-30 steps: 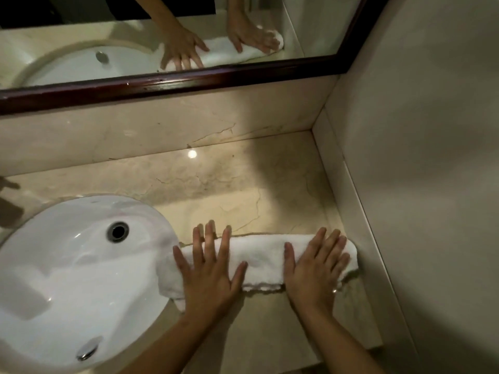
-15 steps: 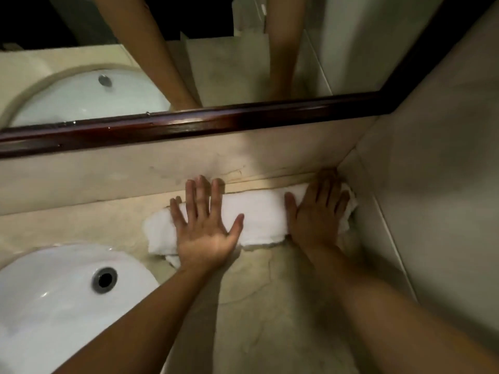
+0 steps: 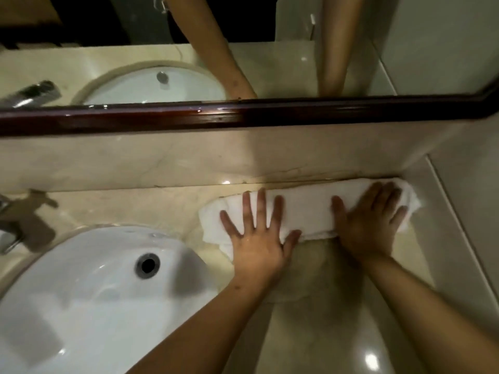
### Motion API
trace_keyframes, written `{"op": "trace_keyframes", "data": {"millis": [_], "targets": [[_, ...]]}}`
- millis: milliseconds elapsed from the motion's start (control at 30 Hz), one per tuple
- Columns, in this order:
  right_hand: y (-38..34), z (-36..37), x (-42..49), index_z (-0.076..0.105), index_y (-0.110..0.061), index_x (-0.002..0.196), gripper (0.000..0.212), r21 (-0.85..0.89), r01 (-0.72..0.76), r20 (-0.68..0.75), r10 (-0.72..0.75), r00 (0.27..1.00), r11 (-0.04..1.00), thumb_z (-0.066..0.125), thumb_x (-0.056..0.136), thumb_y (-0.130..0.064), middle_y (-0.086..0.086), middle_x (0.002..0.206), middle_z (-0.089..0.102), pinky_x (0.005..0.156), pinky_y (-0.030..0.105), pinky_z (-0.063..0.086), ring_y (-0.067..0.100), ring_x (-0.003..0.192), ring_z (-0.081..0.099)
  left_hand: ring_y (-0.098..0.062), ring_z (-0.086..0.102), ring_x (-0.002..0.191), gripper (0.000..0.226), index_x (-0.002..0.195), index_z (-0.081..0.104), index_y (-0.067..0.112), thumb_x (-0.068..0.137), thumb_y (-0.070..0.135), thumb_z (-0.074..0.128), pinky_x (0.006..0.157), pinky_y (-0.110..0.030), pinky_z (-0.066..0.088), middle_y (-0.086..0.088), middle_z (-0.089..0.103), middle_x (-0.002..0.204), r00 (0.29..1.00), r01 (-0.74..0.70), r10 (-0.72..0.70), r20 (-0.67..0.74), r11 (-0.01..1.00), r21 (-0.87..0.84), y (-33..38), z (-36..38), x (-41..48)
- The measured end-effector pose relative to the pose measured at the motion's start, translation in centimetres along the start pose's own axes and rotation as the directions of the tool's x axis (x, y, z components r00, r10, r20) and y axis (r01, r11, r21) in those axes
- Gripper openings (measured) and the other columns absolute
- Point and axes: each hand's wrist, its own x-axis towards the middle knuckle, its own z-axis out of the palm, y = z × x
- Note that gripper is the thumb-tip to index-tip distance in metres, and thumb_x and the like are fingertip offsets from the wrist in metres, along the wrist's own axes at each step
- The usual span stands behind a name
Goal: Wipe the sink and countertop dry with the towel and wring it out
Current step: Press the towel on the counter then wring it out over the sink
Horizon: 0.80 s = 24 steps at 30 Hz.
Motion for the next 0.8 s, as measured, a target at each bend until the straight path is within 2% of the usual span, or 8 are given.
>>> {"op": "trace_keyframes", "data": {"millis": [67,133,267,367,500,600,733,800], "targets": [[-0.1,0.2,-0.1,0.017,0.012,0.155,0.106,-0.014,0.012,-0.013,-0.012,1.000,1.000,0.023,0.092,-0.072,0.037,0.162,0.016,0.122,0.066,0.005,0.048,0.154,0.009,-0.028,-0.022,0.157,0.073,0.164,-0.004,0.035,0.102,0.072,0.011,0.116,-0.073,-0.014,-0.001,-0.017,0.172,0.998,-0.062,0.062,-0.008,0.998,-0.021,-0.9,0.1,0.3],[-0.8,0.5,-0.7,0.017,0.015,0.154,0.106,-0.019,0.024,-0.018,-0.024,1.000,1.000,0.021,0.093,-0.071,0.040,0.161,0.014,0.122,0.067,0.006,0.051,0.153,0.008,-0.028,-0.011,0.159,0.071,0.165,0.010,0.034,0.103,0.069,0.017,0.116,-0.075,-0.008,0.000,-0.002,0.174,0.994,-0.094,0.093,-0.051,0.995,-0.017,-2.6,0.3,0.4],[-5.7,1.6,-3.2,0.017,0.016,0.153,0.103,-0.030,0.026,0.014,-0.026,1.000,0.999,0.022,0.095,-0.069,0.041,0.160,0.014,0.122,0.066,0.006,0.053,0.152,0.009,-0.026,0.004,0.160,0.069,0.163,0.020,0.036,0.102,0.069,0.018,0.116,-0.076,-0.001,0.002,0.016,0.172,0.995,-0.068,0.070,-0.067,0.997,0.026,-8.3,-0.5,0.2],[-12.2,2.8,-6.0,0.020,0.017,0.152,0.100,-0.041,0.042,-0.001,-0.042,0.999,0.998,0.026,0.097,-0.066,0.042,0.158,0.019,0.122,0.064,0.008,0.053,0.151,0.013,-0.023,-0.005,0.160,0.071,0.163,0.013,0.040,0.100,0.071,0.009,0.116,-0.076,-0.007,0.004,0.010,0.173,0.999,-0.014,0.015,-0.036,0.999,0.036,-15.2,-2.1,-0.7],[-24.3,3.3,-10.4,0.013,0.016,0.155,0.104,0.026,-0.005,0.088,0.003,0.996,1.000,0.023,0.094,-0.068,0.039,0.162,0.010,0.125,0.061,0.002,0.050,0.154,0.004,-0.013,-0.023,0.156,0.070,0.161,-0.002,0.048,0.096,0.074,-0.002,0.118,-0.071,-0.011,0.011,-0.007,0.173,0.994,0.101,-0.104,0.039,0.991,0.084,-26.4,-5.4,-1.6],[-31.5,3.5,-13.7,0.012,0.016,0.155,0.103,0.064,-0.026,0.109,0.018,0.994,0.998,0.023,0.094,-0.067,0.039,0.162,0.007,0.125,0.061,0.002,0.049,0.154,0.002,-0.008,-0.027,0.154,0.067,0.161,0.002,0.048,0.097,0.071,-0.002,0.118,-0.069,-0.013,0.014,-0.008,0.172,0.989,0.143,-0.145,0.021,0.987,0.074,-33.6,-7.0,-2.3],[-37.7,3.6,-16.6,0.010,0.015,0.155,0.101,0.092,-0.019,0.155,0.005,0.988,0.996,0.023,0.096,-0.066,0.039,0.163,0.004,0.125,0.060,-0.001,0.049,0.155,-0.001,-0.016,-0.008,0.159,0.068,0.161,0.024,0.039,0.099,0.064,0.009,0.124,-0.064,0.000,0.003,0.010,0.173,0.985,0.158,-0.161,-0.068,0.987,-0.037,-39.4,-7.4,-3.2],[-38.8,3.8,-17.0,0.011,0.016,0.155,0.100,0.098,-0.019,0.156,0.003,0.988,0.995,0.024,0.097,-0.064,0.040,0.162,0.005,0.125,0.060,0.000,0.049,0.154,-0.001,-0.025,0.007,0.159,0.067,0.160,0.034,0.030,0.100,0.057,0.017,0.124,-0.064,0.006,-0.003,0.020,0.171,0.979,0.166,-0.167,-0.117,0.986,-0.015,-40.1,-7.1,-3.3]]}}
